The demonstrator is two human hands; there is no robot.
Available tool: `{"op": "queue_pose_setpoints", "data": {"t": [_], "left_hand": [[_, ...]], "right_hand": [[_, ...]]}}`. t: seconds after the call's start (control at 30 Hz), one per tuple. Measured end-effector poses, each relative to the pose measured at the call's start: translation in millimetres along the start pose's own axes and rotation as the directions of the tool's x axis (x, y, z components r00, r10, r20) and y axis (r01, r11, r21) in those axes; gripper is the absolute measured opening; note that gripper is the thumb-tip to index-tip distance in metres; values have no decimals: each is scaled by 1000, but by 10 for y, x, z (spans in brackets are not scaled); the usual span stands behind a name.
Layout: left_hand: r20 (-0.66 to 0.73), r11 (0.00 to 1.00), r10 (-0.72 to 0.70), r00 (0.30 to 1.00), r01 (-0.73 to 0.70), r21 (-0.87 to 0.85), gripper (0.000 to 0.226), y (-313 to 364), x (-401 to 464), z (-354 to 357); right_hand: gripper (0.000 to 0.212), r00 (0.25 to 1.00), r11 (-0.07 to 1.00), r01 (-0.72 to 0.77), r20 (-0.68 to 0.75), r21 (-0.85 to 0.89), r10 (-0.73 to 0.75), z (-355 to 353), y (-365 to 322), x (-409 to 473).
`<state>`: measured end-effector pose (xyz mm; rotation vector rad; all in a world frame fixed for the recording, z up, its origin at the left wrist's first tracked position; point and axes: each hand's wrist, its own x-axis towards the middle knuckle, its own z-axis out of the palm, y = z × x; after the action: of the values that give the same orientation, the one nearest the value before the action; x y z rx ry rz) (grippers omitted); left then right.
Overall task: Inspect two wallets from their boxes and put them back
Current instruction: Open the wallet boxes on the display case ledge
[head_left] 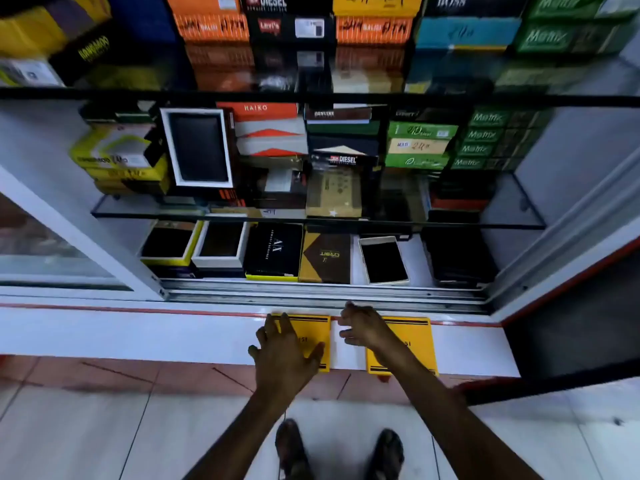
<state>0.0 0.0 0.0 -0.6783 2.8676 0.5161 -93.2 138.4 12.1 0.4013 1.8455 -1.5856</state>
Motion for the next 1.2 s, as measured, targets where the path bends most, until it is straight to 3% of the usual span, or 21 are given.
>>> {"op": "queue_pose_setpoints", "data": {"t": [0.1,0.2,0.27,0.47,0.57,0.63,0.7,0.77,0.83,0.93,1.03,1.2], "left_hand": [[36,995,-83,996,80,58,107,119,108,167],[-28,992,-60,998,62,107,118,120,76,248],[-69,993,-48,996,55,108,113,112,101,315],[-23,995,-87,996,85,-55,96,108,101,252],[18,959,-99,995,100,-265,93,19,138,116],[59,844,-93,994,110,-525,91,-136,173,-1],[131,642,-116,985,175,-746,92,-339,183,-161],[184,418,-151,971,231,-879,85,-583,176,-274],[195,268,-209,958,248,-931,62,-826,173,-343],[129,226,-310,942,205,-953,40,-1065,151,-427],[80,225,-432,898,193,-955,25,-1225,118,-433],[252,137,-413,875,333,-933,15,-1197,95,-276]], "right_hand": [[48,994,985,-112,3,-128,113,35,37,197],[59,987,987,-149,58,-54,152,67,103,207],[61,984,987,-160,73,-2,159,50,86,225],[63,965,962,-231,158,148,208,27,113,254],[48,975,963,-187,155,193,158,40,157,257],[32,991,979,-114,92,172,100,79,249,270],[14,1000,999,-20,-13,41,20,112,313,270],[27,995,983,83,-48,-161,-92,139,354,261],[20,957,942,222,-128,-252,-260,175,378,234],[4,894,901,328,-216,-284,-393,196,354,169],[9,869,885,363,-238,-291,-434,90,298,140],[11,888,914,361,-233,-183,-397,40,156,-10]]}}
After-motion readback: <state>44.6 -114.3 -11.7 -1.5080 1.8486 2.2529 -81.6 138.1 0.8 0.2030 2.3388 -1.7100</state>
